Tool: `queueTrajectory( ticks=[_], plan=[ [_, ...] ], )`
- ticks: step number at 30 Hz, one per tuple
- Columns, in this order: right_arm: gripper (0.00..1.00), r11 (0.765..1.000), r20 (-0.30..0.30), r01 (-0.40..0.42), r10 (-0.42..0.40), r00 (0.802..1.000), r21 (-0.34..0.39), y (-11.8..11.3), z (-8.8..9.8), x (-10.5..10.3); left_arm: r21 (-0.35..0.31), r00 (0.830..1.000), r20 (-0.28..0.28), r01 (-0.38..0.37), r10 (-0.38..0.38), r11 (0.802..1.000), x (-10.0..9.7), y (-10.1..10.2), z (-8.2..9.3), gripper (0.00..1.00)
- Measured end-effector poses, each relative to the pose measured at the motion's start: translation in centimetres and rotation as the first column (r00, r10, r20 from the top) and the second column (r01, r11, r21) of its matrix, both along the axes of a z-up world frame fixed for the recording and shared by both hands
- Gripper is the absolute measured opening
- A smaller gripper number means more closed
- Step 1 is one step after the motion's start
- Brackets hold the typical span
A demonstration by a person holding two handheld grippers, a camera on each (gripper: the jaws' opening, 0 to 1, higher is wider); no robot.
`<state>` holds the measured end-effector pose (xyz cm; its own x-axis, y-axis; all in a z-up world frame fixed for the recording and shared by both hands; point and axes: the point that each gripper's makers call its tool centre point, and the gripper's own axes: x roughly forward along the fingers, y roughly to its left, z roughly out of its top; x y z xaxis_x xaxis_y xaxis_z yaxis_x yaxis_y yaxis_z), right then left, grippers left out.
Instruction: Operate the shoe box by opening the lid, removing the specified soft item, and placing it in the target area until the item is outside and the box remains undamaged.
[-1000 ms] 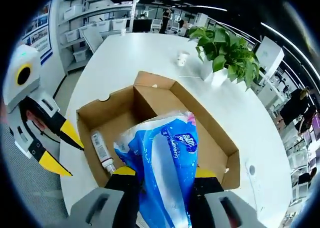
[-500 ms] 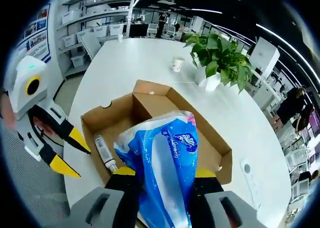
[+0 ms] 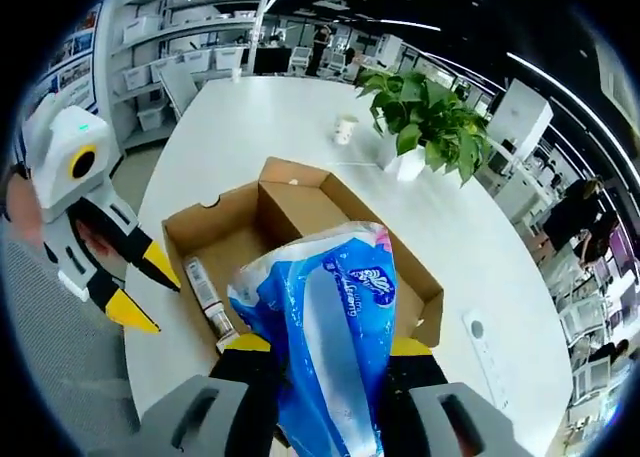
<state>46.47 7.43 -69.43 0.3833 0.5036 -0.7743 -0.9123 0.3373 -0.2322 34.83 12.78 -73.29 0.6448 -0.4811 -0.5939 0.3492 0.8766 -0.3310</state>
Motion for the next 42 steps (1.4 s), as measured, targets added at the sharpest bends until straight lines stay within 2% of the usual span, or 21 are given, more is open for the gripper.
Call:
queueTrajectory(
  ticks=[16,24,34,42],
  plan=[
    [0.35,0.998,0.017,0.05,-0.05,0.999,-0.031,-4.6,-0.2,-0.8,-0.01,0.999,-0.014,0.034,-0.035,0.999,-0.5,-0.9,-0.5,0.28],
    [0.35,0.996,0.002,0.084,-0.084,0.996,-0.039,-7.0,-0.8,-1.6,0.02,0.996,0.01,0.085,-0.085,0.996,-0.7,-1.9,-0.1,0.3],
    [0.35,0.992,0.0,0.116,-0.117,0.993,-0.044,-9.2,-0.9,-2.2,0.045,0.994,0.016,0.103,-0.104,0.994,-0.7,-2.0,-0.2,0.32],
    [0.35,0.986,-0.014,0.153,-0.154,0.988,-0.064,-12.9,-1.9,-3.0,0.053,0.996,0.017,0.092,-0.093,0.994,-0.4,-1.4,-0.3,0.34]
  ],
)
